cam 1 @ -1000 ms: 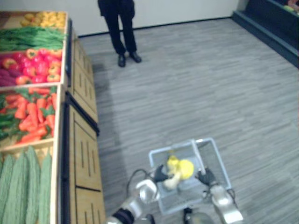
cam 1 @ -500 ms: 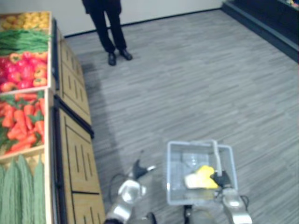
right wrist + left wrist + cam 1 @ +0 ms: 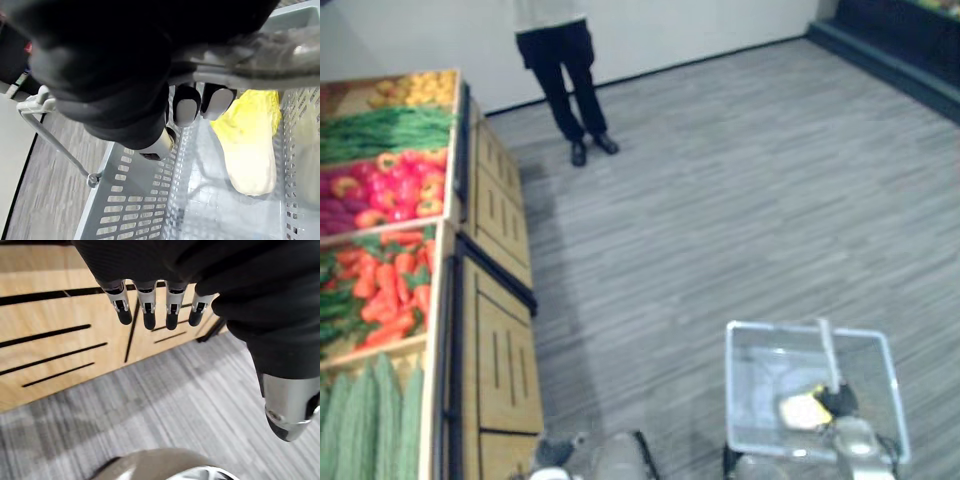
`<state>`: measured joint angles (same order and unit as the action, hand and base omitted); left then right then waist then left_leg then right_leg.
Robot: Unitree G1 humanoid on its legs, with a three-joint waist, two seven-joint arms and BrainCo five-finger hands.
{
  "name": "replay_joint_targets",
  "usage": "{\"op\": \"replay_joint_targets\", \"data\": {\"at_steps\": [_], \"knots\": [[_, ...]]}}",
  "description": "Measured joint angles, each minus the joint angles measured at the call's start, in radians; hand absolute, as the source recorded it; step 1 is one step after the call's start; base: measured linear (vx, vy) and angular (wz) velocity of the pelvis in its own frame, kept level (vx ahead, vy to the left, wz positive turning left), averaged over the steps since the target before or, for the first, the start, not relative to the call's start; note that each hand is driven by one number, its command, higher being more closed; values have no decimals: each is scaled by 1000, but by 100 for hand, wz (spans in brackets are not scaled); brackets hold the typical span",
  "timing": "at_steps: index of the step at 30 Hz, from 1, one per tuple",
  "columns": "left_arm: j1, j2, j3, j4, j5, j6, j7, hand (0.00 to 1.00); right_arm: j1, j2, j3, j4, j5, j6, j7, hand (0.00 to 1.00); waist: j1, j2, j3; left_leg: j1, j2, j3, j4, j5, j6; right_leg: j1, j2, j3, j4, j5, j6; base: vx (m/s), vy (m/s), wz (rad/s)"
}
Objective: Pick vegetable in the basket
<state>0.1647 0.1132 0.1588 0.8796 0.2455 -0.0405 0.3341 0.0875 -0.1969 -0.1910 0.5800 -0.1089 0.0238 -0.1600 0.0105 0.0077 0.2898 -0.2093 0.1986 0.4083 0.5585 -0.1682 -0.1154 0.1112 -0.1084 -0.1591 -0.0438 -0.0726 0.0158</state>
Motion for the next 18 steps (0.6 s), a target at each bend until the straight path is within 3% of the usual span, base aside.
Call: {"op": "replay_joint_targets", "data": {"at_steps": [1, 3, 4, 5, 6, 8, 9, 12, 13, 15, 17, 18], "knots": [[6, 0, 10, 2, 0, 2, -3, 0, -6, -1, -1, 13, 0, 0, 0, 100, 1, 2, -1, 4, -5, 26, -83, 15, 1, -1, 0, -2, -4, -3, 5, 223, 65, 3], [20, -3, 17, 18, 7, 7, -22, 0, -9, -7, -6, 45, 0, 12, 1, 100, 23, 20, -11, 37, -34, 79, -345, 112, 22, 4, 12, -9, -4, -28, 40, 305, 98, -4], [25, -8, 17, 25, 12, 8, -28, 0, -11, -14, -4, 58, -2, 16, 4, 100, 25, 28, -16, 46, -37, 76, -375, 121, 37, 6, 16, -8, 4, -41, 51, 375, 162, -10], [34, -16, 25, 44, 13, 10, -38, 0, -21, -13, -5, 87, -2, 19, 9, 100, 28, 35, -22, 65, -49, 69, -387, 139, 109, 3, 5, -7, 61, -91, 77, 365, 207, -1], [39, -22, 36, 48, 14, 14, -45, 0, -19, -4, -7, 110, -3, 19, 9, 100, 31, 6, -37, 81, -85, 75, -374, 101, 137, -21, -42, -11, 160, -160, 114, 353, 208, 9], [38, -22, 36, 60, 14, 17, -52, 0, -10, 8, -25, 124, -3, 18, 8, 100, 30, -37, -64, 103, -144, 71, -383, 58, 142, -81, -109, -14, 356, -228, 139, 377, 169, 23], [38, -18, 36, 58, 15, 19, -65, 0, -28, 19, -48, 136, -3, 18, 4, 100, 27, -53, -63, 143, -172, 66, -387, 35, 148, -161, -160, -9, 586, -225, 154, 484, 190, 32], [42, 22, -1, 31, 25, 21, -77, 0, -35, 15, -83, 155, -2, 18, -7, 100, 15, -62, -58, 288, -206, -15, -418, -1, 169, -240, -219, 2, 985, -76, 167, 425, 114, 76], [31, 37, -15, 15, 38, 20, -78, 0, -45, 16, -78, 171, -3, 11, -5, 100, 13, -59, -59, 325, -199, -66, -438, -6, 165, -274, -203, -8, 1049, -106, 116, 437, 17, 98], [6, 48, -18, -4, 44, 18, -78, 0, -68, 19, -76, 182, -3, -3, -3, 100, 4, -55, -58, 357, -174, -130, -463, -3, 161, -337, -163, -34, 1023, -143, 72, 462, -118, 109], [-20, 43, -36, -2, 44, 17, -79, 0, -96, 16, -77, 186, -2, -12, -2, 100, -7, -30, -44, 377, -128, -189, -466, 0, 156, -371, -101, -42, 836, -172, 55, 389, -208, 112], [-32, 39, -41, -1, 44, 17, -80, 0, -102, 16, -77, 187, -2, -16, 0, 100, -12, -17, -37, 382, -103, -230, -463, 4, 149, -376, -64, -12, 649, -159, 68, 439, -337, 127]]}}
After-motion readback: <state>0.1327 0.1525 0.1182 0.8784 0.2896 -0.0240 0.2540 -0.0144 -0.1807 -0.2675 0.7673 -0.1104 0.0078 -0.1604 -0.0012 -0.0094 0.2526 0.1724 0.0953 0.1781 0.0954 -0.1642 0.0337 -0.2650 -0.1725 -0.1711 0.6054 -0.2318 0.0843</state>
